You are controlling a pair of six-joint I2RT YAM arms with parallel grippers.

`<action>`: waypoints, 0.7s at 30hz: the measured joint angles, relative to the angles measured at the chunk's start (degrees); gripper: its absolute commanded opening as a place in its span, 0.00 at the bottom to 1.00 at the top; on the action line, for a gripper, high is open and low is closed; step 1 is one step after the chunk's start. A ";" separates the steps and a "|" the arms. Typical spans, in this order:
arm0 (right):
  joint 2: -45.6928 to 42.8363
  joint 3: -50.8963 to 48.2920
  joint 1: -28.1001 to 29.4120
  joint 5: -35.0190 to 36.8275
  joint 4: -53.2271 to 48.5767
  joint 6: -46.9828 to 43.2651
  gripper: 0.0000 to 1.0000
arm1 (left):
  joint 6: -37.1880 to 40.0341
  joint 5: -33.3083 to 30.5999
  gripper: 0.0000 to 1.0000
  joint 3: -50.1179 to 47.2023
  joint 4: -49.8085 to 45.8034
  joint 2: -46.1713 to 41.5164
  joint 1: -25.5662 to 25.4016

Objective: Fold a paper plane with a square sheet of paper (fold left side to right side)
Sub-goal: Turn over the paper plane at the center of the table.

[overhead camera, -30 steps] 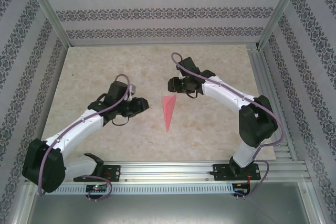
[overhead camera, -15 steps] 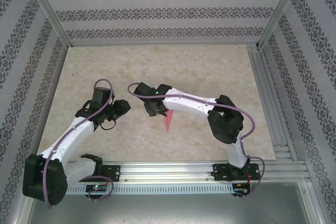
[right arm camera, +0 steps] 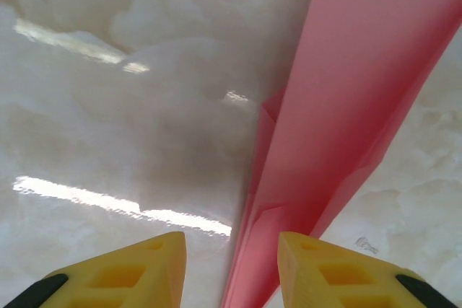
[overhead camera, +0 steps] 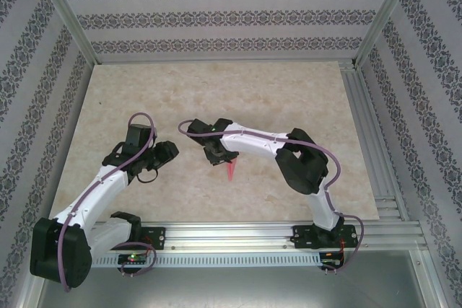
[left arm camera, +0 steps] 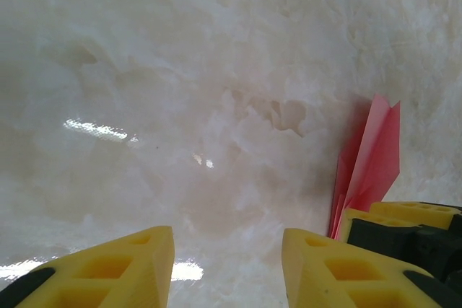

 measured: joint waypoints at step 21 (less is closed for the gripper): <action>-0.13 -5.42 -2.86 2.29 -2.25 0.72 0.44 | 0.17 0.20 0.48 -0.04 0.02 0.57 0.00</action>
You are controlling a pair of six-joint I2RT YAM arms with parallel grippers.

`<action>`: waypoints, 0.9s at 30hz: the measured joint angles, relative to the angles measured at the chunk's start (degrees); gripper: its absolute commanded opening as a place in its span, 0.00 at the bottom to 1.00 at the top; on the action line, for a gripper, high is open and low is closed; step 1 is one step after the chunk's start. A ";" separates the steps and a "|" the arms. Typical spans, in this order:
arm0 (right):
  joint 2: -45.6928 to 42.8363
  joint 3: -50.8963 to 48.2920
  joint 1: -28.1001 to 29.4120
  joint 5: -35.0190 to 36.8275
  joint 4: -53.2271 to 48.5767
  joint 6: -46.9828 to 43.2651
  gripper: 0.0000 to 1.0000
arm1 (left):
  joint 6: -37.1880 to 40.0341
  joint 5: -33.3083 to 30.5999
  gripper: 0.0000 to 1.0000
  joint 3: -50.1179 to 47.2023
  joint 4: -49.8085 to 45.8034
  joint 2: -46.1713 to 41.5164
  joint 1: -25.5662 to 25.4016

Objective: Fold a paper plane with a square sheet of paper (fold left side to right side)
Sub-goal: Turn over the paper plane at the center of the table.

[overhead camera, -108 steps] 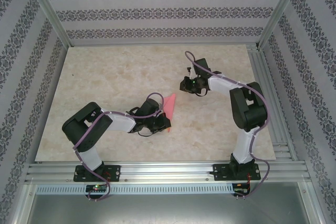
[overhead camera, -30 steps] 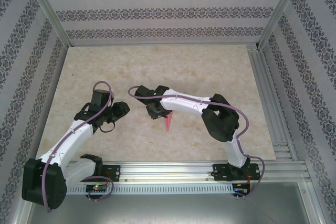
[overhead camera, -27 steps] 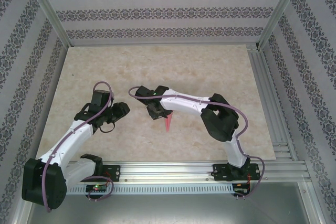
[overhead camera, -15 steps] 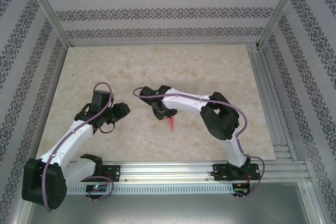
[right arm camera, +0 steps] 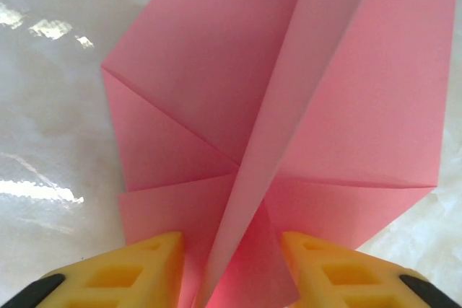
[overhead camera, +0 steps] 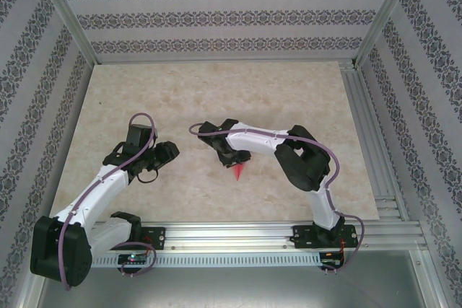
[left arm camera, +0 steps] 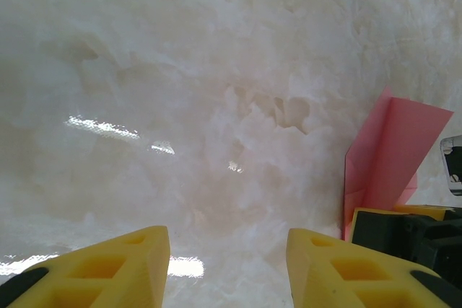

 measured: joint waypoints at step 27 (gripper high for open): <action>0.44 2.05 -0.07 -2.62 3.04 0.68 0.50 | 0.55 0.02 0.59 -0.22 -0.02 0.46 0.00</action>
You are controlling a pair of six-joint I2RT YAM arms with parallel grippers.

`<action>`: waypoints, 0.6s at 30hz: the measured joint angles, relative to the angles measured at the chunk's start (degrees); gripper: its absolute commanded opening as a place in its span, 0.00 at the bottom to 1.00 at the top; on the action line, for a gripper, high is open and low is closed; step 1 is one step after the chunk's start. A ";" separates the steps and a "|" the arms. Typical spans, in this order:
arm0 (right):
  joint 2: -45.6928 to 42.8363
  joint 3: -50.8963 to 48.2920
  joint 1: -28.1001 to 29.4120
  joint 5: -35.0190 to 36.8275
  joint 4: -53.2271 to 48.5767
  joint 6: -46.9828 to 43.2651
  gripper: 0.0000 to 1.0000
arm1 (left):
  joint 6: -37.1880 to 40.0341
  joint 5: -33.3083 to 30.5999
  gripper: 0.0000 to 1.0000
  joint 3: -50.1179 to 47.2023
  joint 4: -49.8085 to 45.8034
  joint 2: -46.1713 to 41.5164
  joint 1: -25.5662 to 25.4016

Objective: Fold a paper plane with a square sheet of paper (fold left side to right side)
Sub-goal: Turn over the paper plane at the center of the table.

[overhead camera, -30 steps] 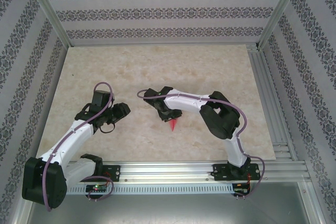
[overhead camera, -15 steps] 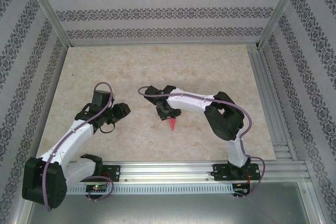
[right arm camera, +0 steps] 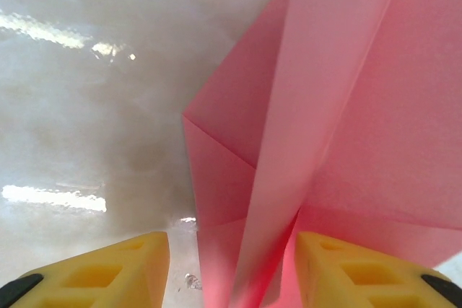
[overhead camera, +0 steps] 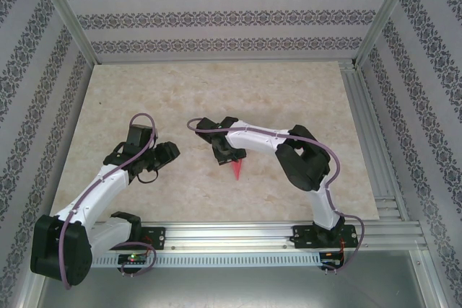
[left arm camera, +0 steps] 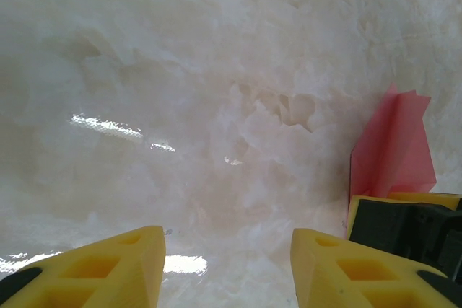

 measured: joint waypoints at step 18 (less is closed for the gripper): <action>0.94 0.24 0.00 0.33 -1.51 -0.61 0.34 | 0.92 0.44 0.82 -0.22 0.00 0.04 0.00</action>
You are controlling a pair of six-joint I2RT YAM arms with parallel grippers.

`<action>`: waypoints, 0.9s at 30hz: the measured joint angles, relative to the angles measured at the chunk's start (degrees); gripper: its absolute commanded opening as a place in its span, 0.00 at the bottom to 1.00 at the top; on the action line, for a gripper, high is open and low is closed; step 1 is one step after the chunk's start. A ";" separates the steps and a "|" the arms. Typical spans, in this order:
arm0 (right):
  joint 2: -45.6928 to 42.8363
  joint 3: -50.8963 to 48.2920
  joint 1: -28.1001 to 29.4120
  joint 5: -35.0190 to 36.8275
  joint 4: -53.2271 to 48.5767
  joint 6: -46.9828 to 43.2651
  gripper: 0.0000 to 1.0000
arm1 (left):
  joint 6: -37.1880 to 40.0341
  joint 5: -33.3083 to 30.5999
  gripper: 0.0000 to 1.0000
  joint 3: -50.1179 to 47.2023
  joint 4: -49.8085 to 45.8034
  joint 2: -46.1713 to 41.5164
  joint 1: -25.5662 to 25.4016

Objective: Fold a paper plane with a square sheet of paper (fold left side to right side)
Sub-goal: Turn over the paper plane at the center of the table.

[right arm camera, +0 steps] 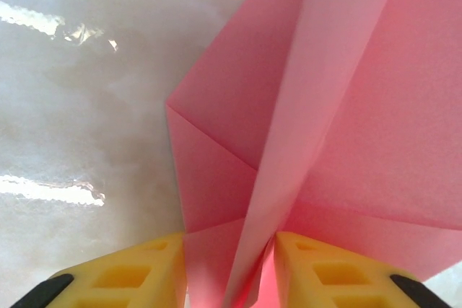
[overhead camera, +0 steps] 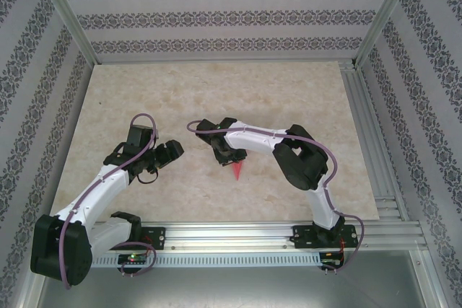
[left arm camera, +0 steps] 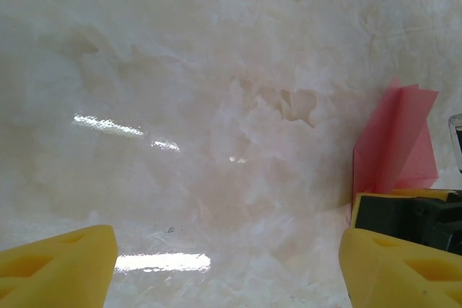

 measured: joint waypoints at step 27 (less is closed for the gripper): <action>-17.90 -16.33 -12.68 -3.74 9.53 -4.81 0.04 | 0.24 -0.02 0.89 -0.07 -0.72 0.42 0.00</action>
